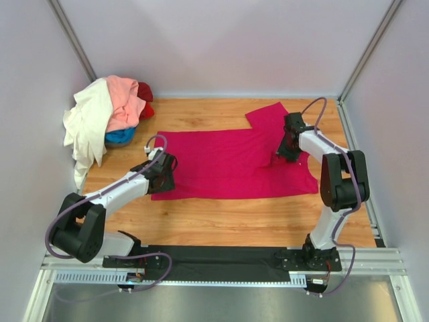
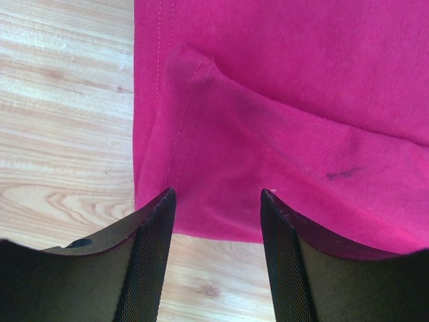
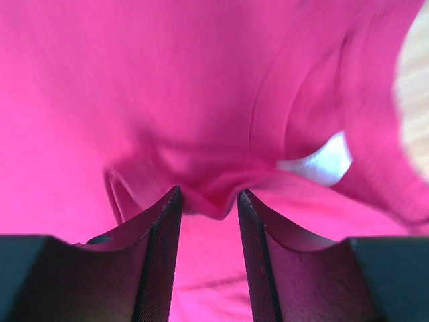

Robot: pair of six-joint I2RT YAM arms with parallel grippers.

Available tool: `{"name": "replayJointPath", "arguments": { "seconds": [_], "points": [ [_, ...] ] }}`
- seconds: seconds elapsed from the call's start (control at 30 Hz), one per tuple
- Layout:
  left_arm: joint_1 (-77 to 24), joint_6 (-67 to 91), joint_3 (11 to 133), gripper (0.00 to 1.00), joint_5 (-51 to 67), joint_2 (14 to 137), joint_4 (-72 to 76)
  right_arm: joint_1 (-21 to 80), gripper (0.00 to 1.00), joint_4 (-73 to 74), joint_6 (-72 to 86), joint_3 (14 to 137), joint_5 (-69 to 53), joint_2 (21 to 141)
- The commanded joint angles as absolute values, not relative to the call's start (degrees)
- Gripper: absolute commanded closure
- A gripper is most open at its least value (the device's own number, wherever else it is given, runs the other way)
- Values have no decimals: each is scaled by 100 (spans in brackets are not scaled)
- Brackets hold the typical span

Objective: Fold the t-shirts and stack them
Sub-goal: Fold the tshirt

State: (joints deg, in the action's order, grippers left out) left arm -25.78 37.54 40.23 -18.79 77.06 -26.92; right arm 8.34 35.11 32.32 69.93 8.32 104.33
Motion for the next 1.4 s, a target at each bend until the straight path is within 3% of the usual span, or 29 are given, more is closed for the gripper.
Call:
{"name": "replayJointPath", "arguments": {
  "seconds": [0.0,0.23,0.37,0.47,0.7,0.9,0.93,1.07,1.2,1.37],
  "points": [
    [-2575,3656,4043,39,-1934,7708,-2505,511,59,3585,3155,7672,1142,10704],
    [-2575,3621,4148,39,-1890,7542,-2759,334,52,4069,3024,8789,1222,10943],
    [-2575,3647,4219,37,-1723,7138,-3014,343,36,3920,2910,8719,1309,10644],
    [-2575,3647,4376,34,-1416,6847,-3312,316,30,3937,2752,9139,1240,10801],
    [-2645,3315,5114,22,-493,6101,-4786,273,28,4051,2417,11299,730,12381],
    [-2646,2726,5845,17,-1721,5749,-5845,220,27,4509,2461,14350,449,14289],
    [-2646,2638,5784,17,-1888,5696,-5819,202,27,4256,2487,14466,361,14430],
    [-2637,2585,5687,18,-1916,5074,-5529,150,12,3078,2444,14256,386,14694],
    [-2470,2566,5573,17,-1934,4746,-5353,106,9,2953,2382,15210,545,15336],
    [-2286,2514,5599,17,-1679,4956,-5326,79,10,2742,2487,15275,492,15722]
  ]
}}
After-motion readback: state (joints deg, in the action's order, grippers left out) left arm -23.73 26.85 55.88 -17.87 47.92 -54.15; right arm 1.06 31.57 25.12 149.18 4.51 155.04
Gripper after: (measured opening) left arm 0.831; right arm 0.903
